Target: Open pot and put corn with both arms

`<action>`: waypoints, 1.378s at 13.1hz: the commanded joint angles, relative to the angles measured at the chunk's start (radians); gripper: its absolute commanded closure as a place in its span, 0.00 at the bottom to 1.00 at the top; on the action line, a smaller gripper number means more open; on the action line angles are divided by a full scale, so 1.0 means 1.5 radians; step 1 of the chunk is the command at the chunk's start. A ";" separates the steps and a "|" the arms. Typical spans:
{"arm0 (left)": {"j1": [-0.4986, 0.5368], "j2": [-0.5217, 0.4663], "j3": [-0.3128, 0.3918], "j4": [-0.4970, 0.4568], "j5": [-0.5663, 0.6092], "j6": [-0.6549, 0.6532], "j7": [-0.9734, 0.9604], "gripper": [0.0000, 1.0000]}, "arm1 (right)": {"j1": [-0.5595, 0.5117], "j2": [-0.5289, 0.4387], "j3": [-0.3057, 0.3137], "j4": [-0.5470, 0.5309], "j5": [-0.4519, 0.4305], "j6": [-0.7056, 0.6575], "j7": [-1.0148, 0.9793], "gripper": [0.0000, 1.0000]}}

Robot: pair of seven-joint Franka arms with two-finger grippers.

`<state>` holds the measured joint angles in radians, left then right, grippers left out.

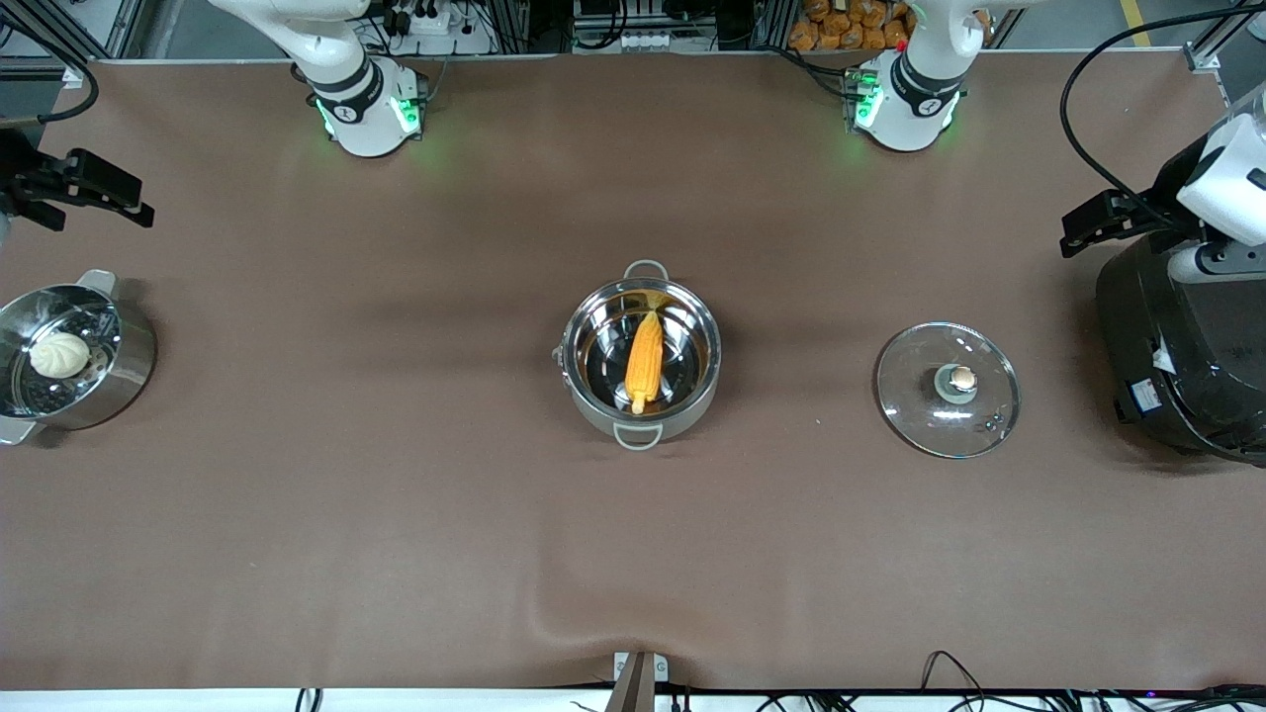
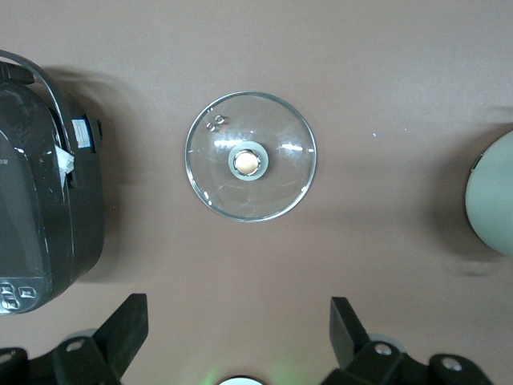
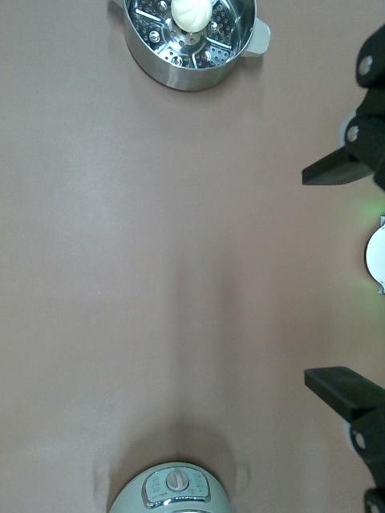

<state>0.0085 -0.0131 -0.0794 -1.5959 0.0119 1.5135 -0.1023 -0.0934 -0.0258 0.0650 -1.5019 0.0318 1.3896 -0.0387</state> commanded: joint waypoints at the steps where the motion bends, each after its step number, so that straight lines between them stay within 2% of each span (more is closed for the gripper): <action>1: 0.005 -0.009 0.001 0.003 -0.009 -0.011 0.013 0.00 | -0.014 -0.011 0.012 -0.002 -0.003 -0.002 0.010 0.00; 18: 0.008 -0.013 0.004 0.015 -0.010 -0.022 0.012 0.00 | -0.016 -0.012 0.010 -0.002 -0.002 0.001 0.008 0.00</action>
<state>0.0141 -0.0214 -0.0725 -1.5793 0.0119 1.4990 -0.1002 -0.0937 -0.0259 0.0649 -1.5016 0.0318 1.3949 -0.0381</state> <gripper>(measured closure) 0.000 0.000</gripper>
